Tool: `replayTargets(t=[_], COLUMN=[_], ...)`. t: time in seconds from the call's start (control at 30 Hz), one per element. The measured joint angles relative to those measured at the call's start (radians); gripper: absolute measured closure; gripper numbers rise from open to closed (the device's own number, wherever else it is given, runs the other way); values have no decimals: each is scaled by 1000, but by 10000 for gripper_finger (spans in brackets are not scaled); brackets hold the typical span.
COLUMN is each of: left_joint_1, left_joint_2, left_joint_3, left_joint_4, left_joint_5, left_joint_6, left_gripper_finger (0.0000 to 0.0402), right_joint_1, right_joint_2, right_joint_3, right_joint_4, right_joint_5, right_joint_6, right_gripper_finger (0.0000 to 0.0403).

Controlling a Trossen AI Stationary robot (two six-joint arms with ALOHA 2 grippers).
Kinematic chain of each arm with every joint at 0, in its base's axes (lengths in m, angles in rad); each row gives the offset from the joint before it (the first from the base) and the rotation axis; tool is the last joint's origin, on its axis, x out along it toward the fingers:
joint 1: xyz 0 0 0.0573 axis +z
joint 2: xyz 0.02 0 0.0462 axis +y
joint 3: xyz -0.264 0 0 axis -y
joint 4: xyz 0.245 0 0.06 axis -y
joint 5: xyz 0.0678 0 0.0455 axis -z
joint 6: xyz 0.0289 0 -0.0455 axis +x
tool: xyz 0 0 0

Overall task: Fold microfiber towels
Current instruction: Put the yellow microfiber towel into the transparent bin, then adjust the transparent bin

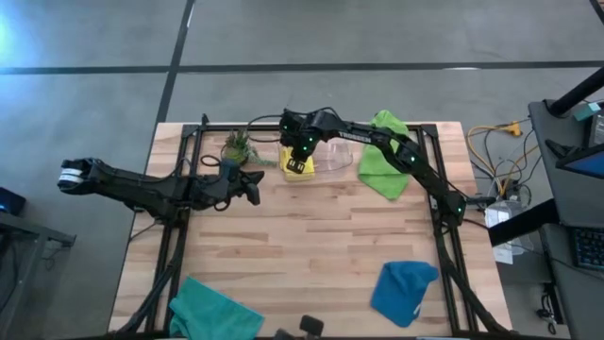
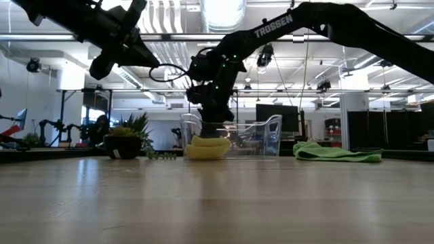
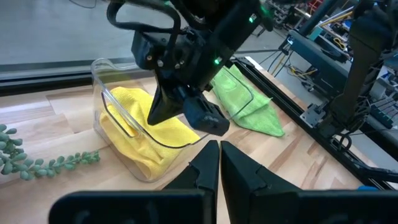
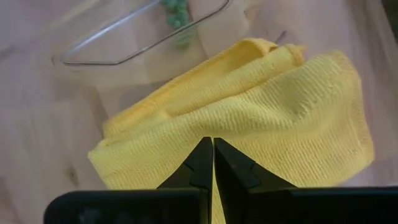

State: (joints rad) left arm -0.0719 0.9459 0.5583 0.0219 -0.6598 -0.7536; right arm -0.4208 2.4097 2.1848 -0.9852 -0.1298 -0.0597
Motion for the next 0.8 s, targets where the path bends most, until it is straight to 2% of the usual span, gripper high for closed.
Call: replayTargets(t=[0.13, 0.37, 0.6, 0.7, 0.8], left_joint_1=[0, 0, 0, 0, 0], left_joint_2=[0, 0, 0, 0, 0], left_joint_3=[0, 0, 0, 0, 0], left_joint_4=[0, -1, -1, -1, -1], left_joint_5=[0, 3, 6, 7, 7], left_joint_6=[0, 0, 0, 0, 0], left_gripper_finger=[402, 402, 402, 402, 402], right_joint_1=[-15, -3, 55, 74, 84], right_joint_2=[-48, -135, -235, -302, -398], right_joint_3=[1, -39, -201, -319, -472], right_joint_4=[-6, -19, 16, 134, 354], right_joint_5=[-31, -324, -345, -344, -284], right_joint_6=[-22, -165, -234, -184, -86], right_gripper_finger=[394, 394, 394, 394, 394])
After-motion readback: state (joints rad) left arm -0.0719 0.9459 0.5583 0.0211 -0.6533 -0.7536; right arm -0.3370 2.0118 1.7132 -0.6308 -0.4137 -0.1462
